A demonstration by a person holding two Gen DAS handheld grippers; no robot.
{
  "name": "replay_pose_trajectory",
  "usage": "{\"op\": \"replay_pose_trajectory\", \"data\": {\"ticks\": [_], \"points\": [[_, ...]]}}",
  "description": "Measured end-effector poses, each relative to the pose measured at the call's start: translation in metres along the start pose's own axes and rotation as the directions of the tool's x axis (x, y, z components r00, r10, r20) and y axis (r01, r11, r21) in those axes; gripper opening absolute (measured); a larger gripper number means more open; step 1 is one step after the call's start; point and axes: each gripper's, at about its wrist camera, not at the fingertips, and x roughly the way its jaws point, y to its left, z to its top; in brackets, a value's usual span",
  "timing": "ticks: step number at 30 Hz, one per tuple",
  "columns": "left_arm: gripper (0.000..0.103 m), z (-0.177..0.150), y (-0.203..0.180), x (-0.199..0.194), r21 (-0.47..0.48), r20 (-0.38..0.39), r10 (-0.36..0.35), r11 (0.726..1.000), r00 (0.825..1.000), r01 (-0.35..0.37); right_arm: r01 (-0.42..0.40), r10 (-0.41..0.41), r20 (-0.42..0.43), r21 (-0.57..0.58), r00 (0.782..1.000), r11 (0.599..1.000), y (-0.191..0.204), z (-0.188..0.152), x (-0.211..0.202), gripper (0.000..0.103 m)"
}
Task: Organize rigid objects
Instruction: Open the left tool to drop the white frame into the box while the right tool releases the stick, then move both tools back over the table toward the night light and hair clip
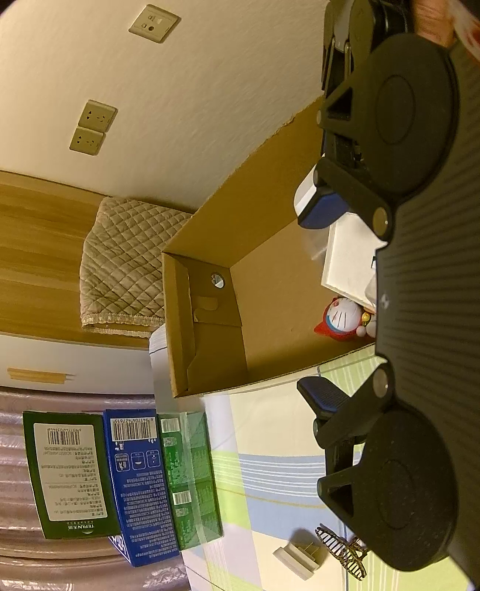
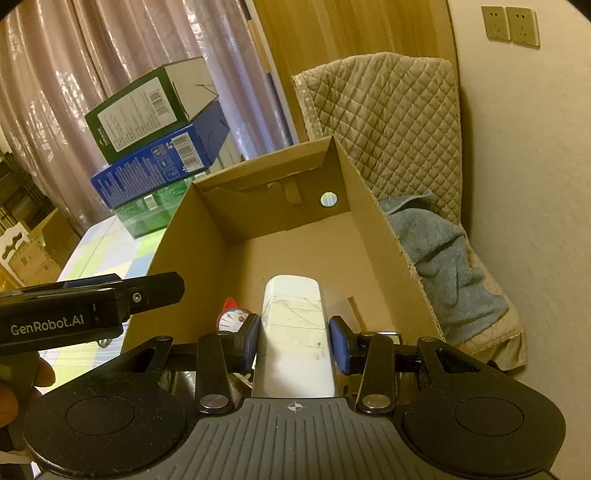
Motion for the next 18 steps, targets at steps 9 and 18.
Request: {"op": "replay_pose_trajectory", "data": {"ticks": [9,18], "points": [[0.084,-0.0006,0.001,-0.0002,-0.002,0.003,0.001,1.0,1.0,-0.001,-0.006,0.006,0.015,0.037,1.0,0.999,-0.0049,0.0015,-0.001,0.038],[0.084,-0.0012,0.0033,-0.0009,-0.008,0.006,0.005,1.0,1.0,-0.005,-0.001,0.0,0.036,0.03,0.999,1.0,-0.0018,0.0036,-0.0071,0.038]]}}
